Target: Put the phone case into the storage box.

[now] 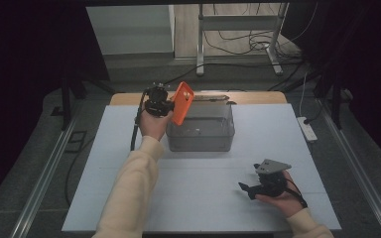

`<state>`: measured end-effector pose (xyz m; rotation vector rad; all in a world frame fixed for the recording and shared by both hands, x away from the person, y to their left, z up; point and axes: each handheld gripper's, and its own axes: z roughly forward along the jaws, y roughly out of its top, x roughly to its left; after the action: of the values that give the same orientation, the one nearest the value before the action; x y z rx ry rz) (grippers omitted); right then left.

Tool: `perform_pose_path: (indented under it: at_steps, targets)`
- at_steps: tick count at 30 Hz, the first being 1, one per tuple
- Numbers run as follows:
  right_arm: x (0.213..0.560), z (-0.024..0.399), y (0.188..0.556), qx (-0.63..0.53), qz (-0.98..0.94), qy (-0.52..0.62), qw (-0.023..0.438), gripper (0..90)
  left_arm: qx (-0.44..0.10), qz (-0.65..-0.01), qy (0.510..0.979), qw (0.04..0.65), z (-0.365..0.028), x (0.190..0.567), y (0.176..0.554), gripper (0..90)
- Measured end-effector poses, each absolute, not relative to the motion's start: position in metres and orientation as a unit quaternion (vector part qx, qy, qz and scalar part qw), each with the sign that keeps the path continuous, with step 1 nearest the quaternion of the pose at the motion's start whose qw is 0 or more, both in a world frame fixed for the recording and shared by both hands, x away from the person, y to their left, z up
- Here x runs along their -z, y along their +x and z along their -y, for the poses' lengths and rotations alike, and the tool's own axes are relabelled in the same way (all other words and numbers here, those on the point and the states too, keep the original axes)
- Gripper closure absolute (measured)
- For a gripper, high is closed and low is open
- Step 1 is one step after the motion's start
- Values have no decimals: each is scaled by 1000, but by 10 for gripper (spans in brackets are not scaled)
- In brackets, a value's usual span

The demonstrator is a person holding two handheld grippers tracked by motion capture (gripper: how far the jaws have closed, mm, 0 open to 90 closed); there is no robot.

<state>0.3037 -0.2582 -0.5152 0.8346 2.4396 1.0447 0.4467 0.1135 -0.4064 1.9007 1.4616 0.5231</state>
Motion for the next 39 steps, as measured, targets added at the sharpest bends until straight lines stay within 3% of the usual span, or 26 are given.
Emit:
perform_pose_path:
  at_steps: [39]
  targets:
    - [516,255,303,-364,-867,291,179,123,-196,-564,734,325,-115,410,434,810]
